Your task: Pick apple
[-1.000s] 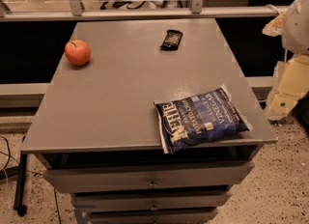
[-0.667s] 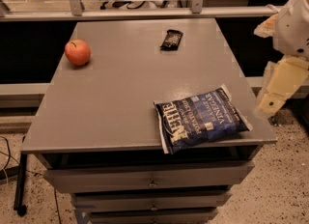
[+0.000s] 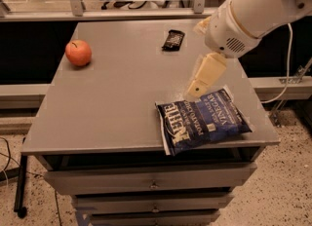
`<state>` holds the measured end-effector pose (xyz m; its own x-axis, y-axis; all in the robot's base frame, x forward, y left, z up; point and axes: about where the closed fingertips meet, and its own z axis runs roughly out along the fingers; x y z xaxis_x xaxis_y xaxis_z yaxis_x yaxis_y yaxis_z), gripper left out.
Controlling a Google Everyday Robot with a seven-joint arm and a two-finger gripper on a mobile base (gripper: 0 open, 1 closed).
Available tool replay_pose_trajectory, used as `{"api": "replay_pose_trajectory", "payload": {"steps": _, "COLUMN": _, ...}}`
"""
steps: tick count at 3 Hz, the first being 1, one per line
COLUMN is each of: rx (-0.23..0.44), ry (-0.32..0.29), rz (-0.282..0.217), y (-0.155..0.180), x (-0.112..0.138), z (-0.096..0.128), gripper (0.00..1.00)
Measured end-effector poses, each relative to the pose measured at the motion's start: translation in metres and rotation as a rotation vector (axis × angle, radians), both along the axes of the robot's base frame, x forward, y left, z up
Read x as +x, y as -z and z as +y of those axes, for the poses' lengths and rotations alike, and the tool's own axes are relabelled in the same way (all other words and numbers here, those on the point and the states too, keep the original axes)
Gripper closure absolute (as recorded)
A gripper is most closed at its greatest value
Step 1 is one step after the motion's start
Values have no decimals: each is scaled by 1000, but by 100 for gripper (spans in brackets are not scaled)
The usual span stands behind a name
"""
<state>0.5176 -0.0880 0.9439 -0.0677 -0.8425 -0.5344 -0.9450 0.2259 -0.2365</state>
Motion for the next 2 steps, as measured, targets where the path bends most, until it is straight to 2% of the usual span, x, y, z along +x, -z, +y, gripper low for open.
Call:
{"api": "replay_pose_trajectory", "payload": {"steps": 1, "rx": 0, "ry": 0, "rz": 0, "y": 0, "x": 0, "z": 0, "gripper": 0}}
{"api": "replay_pose_trajectory", "payload": {"steps": 2, "rx": 57, "ry": -10, "rz": -47, "y": -8, "x": 20, "z": 24, "gripper": 0}}
